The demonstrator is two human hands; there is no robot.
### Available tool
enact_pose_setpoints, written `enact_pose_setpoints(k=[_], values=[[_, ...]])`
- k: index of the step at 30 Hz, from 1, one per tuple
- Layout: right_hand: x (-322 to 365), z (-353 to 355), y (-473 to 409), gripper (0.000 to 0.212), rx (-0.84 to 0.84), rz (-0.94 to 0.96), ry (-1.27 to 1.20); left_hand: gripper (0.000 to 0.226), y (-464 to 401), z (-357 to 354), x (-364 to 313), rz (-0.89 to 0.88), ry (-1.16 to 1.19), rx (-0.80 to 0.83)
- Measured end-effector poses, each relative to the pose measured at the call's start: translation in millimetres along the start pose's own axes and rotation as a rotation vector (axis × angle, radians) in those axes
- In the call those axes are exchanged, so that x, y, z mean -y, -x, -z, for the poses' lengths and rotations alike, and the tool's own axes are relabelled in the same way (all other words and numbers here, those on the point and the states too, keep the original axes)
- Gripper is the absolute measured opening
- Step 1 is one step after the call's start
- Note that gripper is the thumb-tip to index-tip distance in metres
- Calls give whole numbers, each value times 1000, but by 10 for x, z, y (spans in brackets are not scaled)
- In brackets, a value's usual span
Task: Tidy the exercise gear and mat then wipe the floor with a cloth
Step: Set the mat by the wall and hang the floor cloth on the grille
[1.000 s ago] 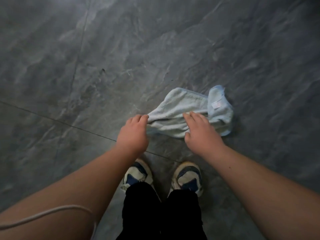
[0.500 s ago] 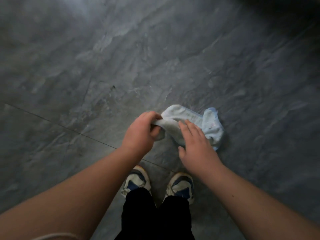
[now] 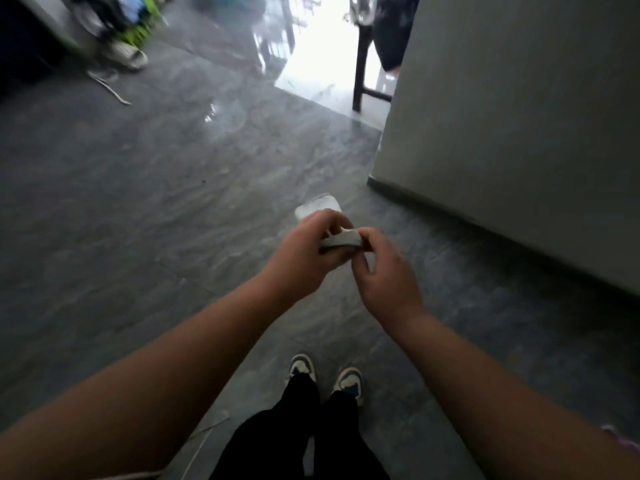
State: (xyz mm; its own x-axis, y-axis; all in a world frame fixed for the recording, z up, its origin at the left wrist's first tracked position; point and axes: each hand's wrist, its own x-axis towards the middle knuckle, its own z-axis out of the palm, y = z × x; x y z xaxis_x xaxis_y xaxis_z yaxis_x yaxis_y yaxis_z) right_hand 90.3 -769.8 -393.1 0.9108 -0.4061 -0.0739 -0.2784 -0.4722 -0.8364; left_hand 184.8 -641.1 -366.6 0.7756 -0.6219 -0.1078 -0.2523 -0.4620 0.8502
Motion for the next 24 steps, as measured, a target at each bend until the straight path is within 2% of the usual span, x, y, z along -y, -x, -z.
enact_pose_setpoints(k=[4,8,12,15,18,20,24], values=[[1335,698,-30,8,-52,169,12,40,310,964,-1095,-46,-48,-100],[2307,1173,-5,14,14,314,-50,34,599,1674,-1715,-20,-96,-353],[2897,1375,-62,19,54,360,-95,24,689,2164,-2008,-15,38,-526],[3113,1390,-218,22,-5,318,-119,10,676,2427,-2108,-18,93,-596],[3232,1331,-408,13,-25,233,-181,7,640,2634,-2075,-14,136,-653],[3358,1262,-465,15,97,197,-232,9,601,2758,-2038,-7,159,-656],[3723,917,-598,46,393,324,-111,12,474,3069,-2011,-34,7,-595]])
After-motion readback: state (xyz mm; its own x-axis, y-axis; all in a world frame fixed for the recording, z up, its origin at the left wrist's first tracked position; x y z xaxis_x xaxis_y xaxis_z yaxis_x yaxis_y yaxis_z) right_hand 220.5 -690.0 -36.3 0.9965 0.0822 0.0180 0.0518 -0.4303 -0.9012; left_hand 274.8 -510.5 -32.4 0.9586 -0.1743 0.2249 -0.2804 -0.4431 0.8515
